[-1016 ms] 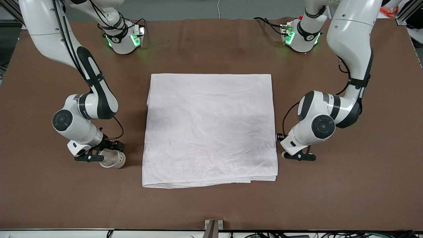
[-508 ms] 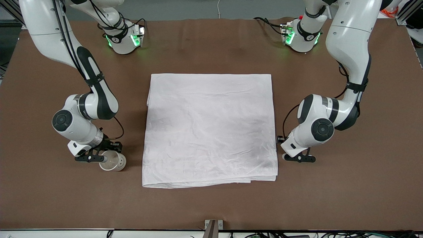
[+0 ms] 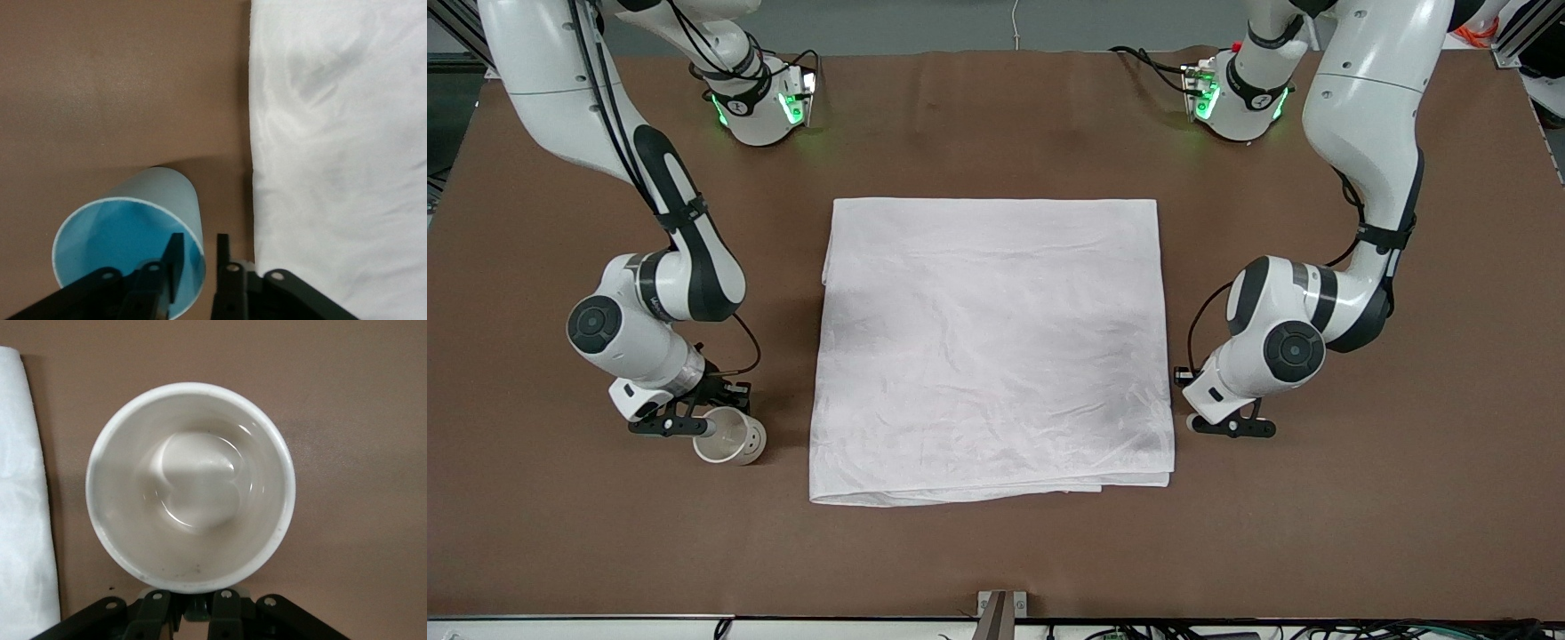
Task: Place blue cup into white mug on cloth
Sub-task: 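Lift the white mug with the right gripper and carry it onto the cloth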
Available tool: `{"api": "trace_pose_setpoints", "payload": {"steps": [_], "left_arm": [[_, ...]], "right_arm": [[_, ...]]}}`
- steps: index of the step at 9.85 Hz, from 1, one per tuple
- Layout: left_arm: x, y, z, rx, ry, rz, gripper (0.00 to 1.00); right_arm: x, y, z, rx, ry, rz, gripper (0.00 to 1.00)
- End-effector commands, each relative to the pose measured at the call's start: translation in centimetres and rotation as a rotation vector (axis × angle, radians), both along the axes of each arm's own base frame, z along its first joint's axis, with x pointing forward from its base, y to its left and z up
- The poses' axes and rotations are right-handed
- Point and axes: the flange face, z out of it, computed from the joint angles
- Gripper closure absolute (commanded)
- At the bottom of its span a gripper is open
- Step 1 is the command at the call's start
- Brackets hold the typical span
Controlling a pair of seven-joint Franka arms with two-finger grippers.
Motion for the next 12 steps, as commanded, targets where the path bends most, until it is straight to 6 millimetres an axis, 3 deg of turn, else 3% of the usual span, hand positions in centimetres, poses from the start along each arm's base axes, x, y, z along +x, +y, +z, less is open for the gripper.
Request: {"api": "trace_pose_setpoints", "payload": {"steps": [1,4,6,7,9,11,12], "left_arm": [[0.3,0.2,0.0,0.011,-0.015,-0.001,0.98],[0.6,0.4,1.3,0.006,-0.028,-0.014,1.0],[0.9,0.5,3.9,-0.003,-0.063,-0.012,1.0],[1.1,0.5,5.8,-0.008,-0.089,-0.006,1.0],[1.7,0.4,9.5,-0.013,-0.121,-0.009,1.0],[2.8,-0.2,13.2,-0.013,-0.121,-0.014,1.0],[2.9,-0.5,14.1,-0.013,-0.121,-0.018,1.0]], "right_arm": [[-0.1,0.0,0.8,0.01,0.024,0.008,0.98],[-0.8,0.7,7.2,0.029,0.074,0.006,0.98],[-1.2,1.5,9.2,0.049,0.085,-0.006,0.98],[-1.5,3.7,10.2,0.054,0.09,-0.044,0.98],[-3.7,12.5,12.3,0.064,0.103,-0.119,0.98],[-7.5,22.3,14.2,0.068,0.115,-0.173,0.98],[-9.7,27.4,14.7,0.072,0.109,-0.188,0.98]]}}
